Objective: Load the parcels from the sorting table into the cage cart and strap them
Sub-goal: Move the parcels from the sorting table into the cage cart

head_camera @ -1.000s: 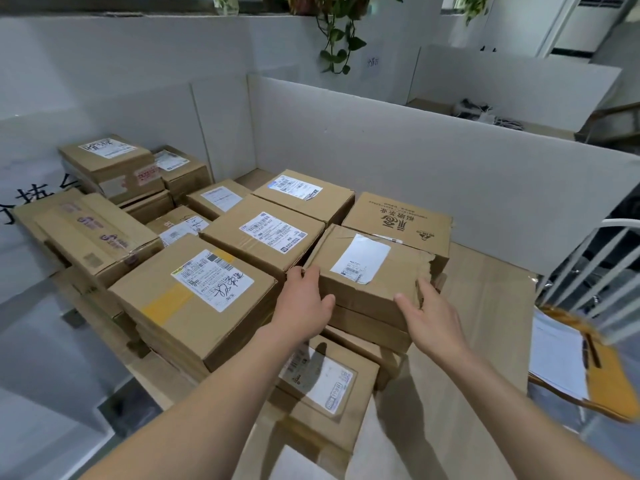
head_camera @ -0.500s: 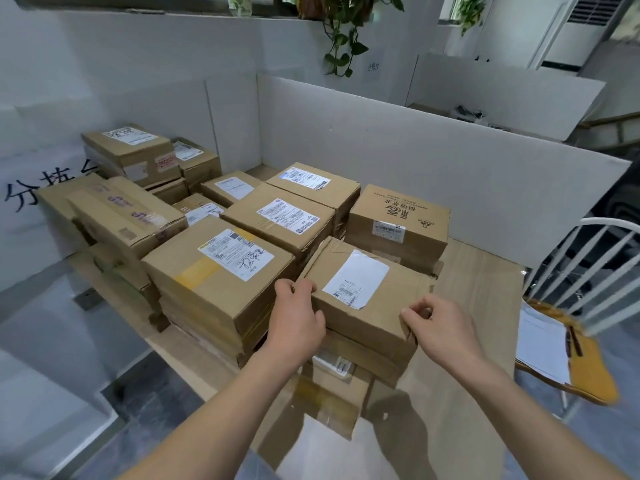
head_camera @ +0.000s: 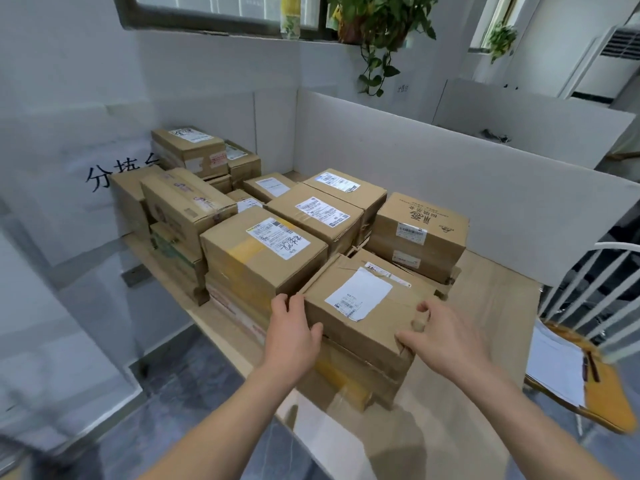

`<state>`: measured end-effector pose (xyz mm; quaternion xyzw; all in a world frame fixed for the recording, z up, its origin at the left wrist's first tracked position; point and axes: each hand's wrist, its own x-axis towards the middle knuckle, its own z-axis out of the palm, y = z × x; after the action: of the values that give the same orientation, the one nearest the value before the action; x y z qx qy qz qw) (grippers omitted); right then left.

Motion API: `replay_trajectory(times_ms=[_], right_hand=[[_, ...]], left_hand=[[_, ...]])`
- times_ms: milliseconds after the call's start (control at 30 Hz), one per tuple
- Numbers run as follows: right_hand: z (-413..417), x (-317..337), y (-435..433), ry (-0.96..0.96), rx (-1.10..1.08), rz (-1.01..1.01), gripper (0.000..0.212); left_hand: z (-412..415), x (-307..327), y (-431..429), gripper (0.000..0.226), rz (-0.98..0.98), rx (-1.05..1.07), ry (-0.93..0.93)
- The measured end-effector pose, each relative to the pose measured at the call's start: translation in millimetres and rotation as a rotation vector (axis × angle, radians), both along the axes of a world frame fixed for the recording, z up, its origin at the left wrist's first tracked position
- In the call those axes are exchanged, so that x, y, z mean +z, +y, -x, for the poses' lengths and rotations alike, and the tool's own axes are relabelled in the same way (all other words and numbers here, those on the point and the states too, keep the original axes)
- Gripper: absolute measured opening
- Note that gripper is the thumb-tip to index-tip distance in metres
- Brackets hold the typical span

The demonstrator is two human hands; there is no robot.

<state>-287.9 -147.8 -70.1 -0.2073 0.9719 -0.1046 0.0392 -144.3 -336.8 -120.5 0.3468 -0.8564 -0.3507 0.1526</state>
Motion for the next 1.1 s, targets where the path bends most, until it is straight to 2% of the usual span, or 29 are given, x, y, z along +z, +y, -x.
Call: replay_trajectory(times_ms=[100,233,300,533,633,767,967,1100], right_hand=[[24.4,8.5,-8.9,0.039,0.132,0.013,0.072],[49.1,7.2,-25.0,-0.116,0.290,0.017,0.082],[55.4,5.0,-30.4,-0.156,0.361,-0.042,0.088],[52.4,-5.7,-33.8,-0.334,0.476,-0.004,0.098],[42.7,-10.5,-33.9,-0.325,0.547,0.023,0.095],[28.8,-4.7,-34.3,-0.301,0.631,-0.054,0.083],[-15.1,3.1,-36.1,-0.344,0.765,-0.154,0.075],[-60.1,4.7,-49.1,-0.351,0.839,-0.148,0.079]], left_hand=[[-6.9,4.0,12.5,0.055,-0.038,0.088,0.061],[-5.2,5.6,35.3,0.062,-0.134,0.186,0.054],[-1.5,6.5,47.4,0.068,-0.217,0.210,0.058],[-2.9,14.2,75.3,0.050,-0.355,0.249,0.177],[-9.4,15.1,83.9,0.050,-0.378,0.267,0.172],[-28.8,14.8,87.7,0.052,-0.370,0.310,0.136],[-83.9,11.1,86.4,0.034,-0.429,0.377,0.099],[-132.1,10.6,80.7,0.032,-0.424,0.436,0.098]])
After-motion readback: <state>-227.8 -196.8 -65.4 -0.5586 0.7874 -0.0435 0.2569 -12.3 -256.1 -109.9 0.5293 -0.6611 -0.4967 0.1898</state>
